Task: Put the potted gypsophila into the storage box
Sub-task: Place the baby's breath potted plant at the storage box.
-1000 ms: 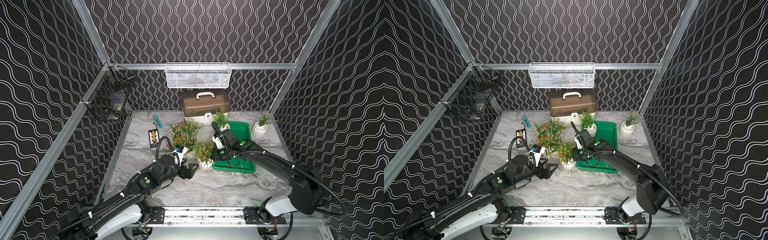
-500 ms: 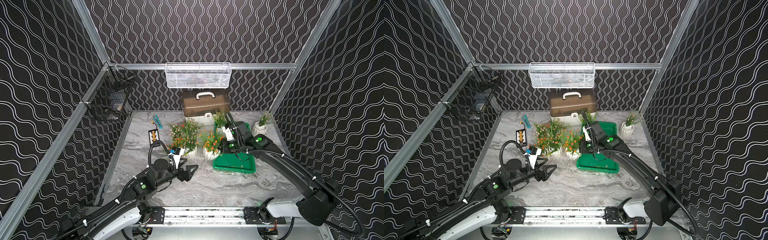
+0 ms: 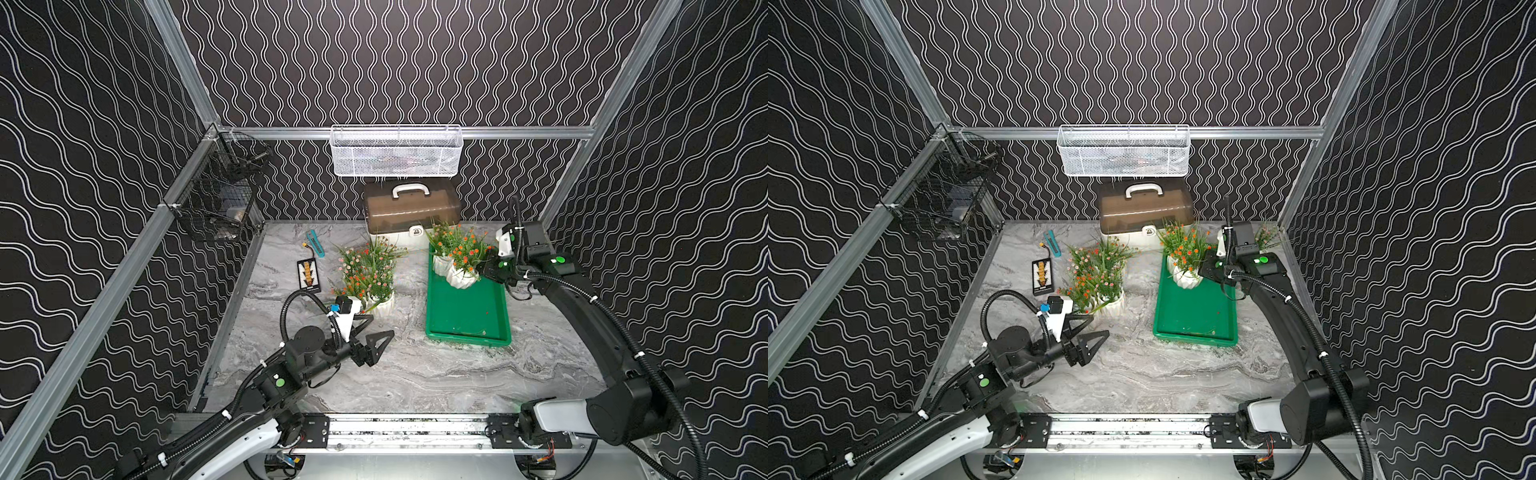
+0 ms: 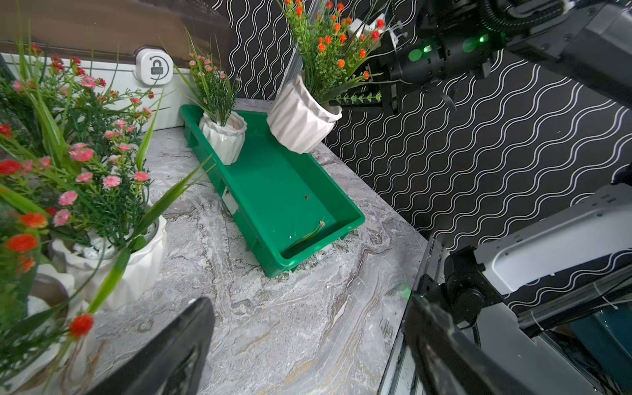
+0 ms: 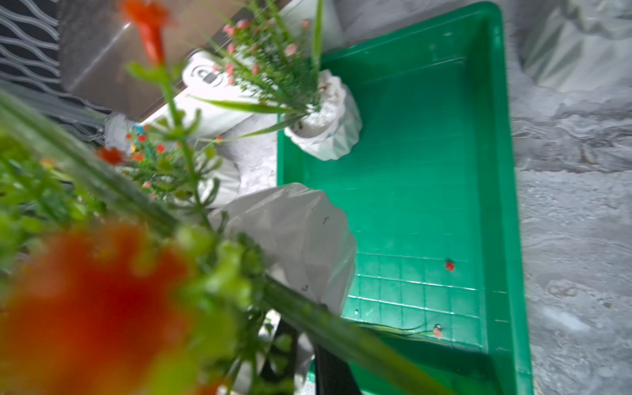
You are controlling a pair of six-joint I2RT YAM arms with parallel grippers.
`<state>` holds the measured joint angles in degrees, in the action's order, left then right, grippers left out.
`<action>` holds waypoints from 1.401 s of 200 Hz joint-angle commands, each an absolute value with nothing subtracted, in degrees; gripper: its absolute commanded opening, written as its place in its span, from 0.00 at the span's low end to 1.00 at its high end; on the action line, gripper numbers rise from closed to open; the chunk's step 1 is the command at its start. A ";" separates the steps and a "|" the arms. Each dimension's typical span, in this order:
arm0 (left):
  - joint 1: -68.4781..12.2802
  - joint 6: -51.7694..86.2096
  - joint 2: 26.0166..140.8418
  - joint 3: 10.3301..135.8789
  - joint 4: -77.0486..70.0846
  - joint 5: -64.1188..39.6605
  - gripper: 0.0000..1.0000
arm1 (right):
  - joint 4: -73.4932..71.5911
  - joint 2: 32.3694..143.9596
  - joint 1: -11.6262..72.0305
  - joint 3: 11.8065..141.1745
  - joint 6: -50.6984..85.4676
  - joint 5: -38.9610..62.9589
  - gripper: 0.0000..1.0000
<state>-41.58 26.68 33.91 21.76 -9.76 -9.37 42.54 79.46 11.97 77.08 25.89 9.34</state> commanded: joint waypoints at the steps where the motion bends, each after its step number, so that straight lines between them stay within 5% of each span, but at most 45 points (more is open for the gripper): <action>1: -41.58 25.88 33.84 21.71 -12.66 -9.48 0.91 | 39.63 81.24 10.53 79.40 26.52 10.42 0.00; 280: -41.57 26.22 36.45 22.02 -12.92 -10.02 0.91 | 37.58 108.89 -0.18 91.87 26.37 10.06 0.00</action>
<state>-41.58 26.68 36.42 21.74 -10.66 -9.61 40.53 107.39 -0.12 90.59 26.11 8.23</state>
